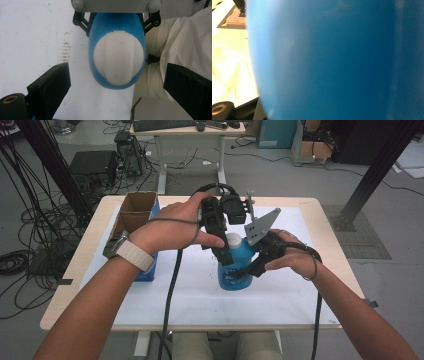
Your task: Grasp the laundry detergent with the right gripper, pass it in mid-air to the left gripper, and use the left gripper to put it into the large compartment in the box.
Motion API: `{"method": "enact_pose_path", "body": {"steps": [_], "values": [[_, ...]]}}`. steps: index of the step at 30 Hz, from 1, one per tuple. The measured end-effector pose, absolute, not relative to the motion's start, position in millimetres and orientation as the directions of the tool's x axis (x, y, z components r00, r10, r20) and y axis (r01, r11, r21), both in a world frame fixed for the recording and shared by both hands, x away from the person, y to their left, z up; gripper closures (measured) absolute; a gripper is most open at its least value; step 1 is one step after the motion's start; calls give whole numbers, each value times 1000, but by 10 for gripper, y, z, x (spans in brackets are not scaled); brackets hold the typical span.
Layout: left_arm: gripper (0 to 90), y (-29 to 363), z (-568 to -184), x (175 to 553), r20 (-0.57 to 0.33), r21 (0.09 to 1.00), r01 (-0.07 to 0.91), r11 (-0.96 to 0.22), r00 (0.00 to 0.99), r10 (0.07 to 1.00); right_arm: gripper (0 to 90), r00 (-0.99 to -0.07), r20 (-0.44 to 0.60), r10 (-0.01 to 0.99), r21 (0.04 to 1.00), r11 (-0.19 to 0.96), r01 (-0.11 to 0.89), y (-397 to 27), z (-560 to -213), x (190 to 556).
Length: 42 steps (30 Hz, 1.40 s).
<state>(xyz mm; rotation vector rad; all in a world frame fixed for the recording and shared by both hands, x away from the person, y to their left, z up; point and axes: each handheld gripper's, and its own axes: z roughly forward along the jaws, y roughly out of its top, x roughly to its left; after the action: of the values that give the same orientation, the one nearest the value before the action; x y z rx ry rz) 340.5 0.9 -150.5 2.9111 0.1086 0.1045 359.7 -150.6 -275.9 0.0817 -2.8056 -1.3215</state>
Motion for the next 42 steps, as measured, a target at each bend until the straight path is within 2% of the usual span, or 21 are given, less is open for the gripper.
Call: {"method": "enact_pose_path", "body": {"steps": [42], "values": [[76,21,-1526,3419,60,232,70,-970,995,86,427,-997,20,-78,763,646,-35,-1475,-2756,3609]]}}
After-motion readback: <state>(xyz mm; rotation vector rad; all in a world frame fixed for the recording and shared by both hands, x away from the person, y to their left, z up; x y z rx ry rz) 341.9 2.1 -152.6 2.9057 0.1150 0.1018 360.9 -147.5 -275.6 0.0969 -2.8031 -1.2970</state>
